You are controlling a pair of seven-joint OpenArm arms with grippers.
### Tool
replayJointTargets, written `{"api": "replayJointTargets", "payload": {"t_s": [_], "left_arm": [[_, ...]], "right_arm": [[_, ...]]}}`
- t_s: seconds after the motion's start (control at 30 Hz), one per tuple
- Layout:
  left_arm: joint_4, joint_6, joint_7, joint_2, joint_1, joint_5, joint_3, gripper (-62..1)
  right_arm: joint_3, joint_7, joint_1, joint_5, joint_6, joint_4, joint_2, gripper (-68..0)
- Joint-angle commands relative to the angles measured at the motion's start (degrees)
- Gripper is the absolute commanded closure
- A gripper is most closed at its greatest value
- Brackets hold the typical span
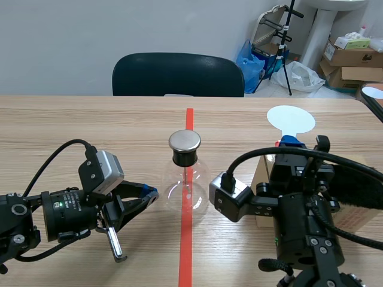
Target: Do the electroscope experiment
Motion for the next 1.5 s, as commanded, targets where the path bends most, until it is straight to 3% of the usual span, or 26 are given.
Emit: {"api": "replayJointTargets", "payload": {"t_s": [0.0, 1.27, 1.47], "left_arm": [[1.0, 0.1, -1.0, 0.3, -0.5, -0.8, -0.2, -2.6], [1.0, 0.1, -1.0, 0.3, -0.5, -0.8, -0.2, -2.6], [1.0, 0.1, -1.0, 0.3, -0.5, -0.8, -0.2, -2.6]], "right_arm": [[0.2, -0.2, 0.7, 0.0, -0.6, 0.5, 0.2, -1.0], [0.2, 0.1, 0.7, 0.0, -0.9, 0.5, 0.1, -1.1], [1.7, 4.1, -1.0, 0.8, -1.5, 2.3, -0.2, -1.0]]}}
